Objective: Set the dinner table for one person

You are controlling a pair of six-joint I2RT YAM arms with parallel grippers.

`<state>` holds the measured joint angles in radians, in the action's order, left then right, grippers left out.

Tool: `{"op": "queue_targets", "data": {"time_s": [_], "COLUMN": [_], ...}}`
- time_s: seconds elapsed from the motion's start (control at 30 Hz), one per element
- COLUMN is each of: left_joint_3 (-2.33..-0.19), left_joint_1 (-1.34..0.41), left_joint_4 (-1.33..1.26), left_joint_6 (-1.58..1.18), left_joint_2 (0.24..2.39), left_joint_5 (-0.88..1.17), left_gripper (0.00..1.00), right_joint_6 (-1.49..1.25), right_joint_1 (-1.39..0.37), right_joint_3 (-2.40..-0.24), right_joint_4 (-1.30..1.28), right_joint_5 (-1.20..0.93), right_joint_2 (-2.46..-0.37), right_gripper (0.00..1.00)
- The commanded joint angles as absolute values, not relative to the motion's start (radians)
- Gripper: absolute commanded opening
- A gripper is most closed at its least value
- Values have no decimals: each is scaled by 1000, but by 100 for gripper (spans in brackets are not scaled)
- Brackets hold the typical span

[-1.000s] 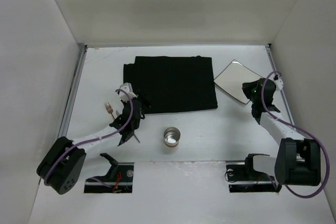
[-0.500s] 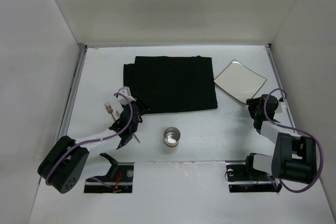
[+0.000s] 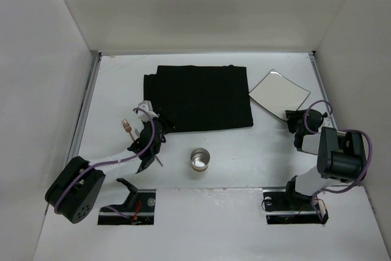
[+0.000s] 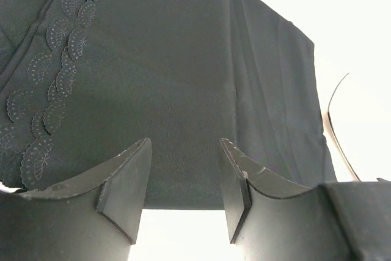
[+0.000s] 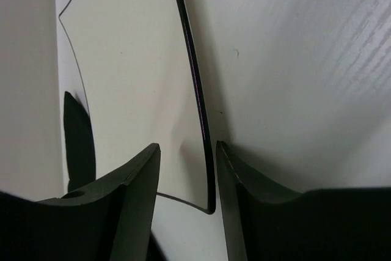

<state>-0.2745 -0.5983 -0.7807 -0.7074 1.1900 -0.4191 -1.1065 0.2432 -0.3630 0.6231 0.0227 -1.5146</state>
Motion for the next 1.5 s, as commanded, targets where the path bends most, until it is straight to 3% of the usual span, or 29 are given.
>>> {"op": "queue_targets", "data": {"time_s": [0.0, 0.37, 0.47, 0.6, 0.7, 0.87, 1.07, 1.17, 1.33, 1.47], "left_joint_3": [-276, -287, -288, -291, -293, -291, -287, -281, -281, -285], "left_joint_1": [-591, -601, -605, -617, -625, -625, -620, -624, -617, -614], "left_joint_4": [-844, -853, -853, -853, -853, -853, -853, -853, -853, -854], "left_joint_6": [-713, -698, -687, -669, -663, -661, -661, -658, -655, -650], "left_joint_2": [1184, 1209, 1209, 1201, 1204, 1204, 1192, 1180, 1184, 1189], "left_joint_5": [-423, -433, -448, -477, -483, -483, -483, -483, -488, -489], "left_gripper": [45, 45, 45, 45, 45, 45, 45, 45, 45, 45], "right_joint_6": [-1152, -1269, -1266, -1243, -1229, -1216, -1229, -1242, -1330, -1367], "right_joint_1": [286, 403, 403, 372, 348, 347, 354, 351, 363, 360], "right_joint_3": [-341, -362, -351, -351, -368, -399, -431, -396, -350, -374], "right_joint_4": [730, 983, 983, 899, 851, 805, 831, 951, 1164, 1172], "right_joint_5": [-35, -294, -313, -301, -296, -279, -299, -296, -333, -357], "right_joint_2": [-1569, -1838, -1824, -1781, -1769, -1769, -1810, -1789, -1680, -1547], "right_gripper": [48, 41, 42, 51, 51, 44, 15, 7, 3, 3]}}
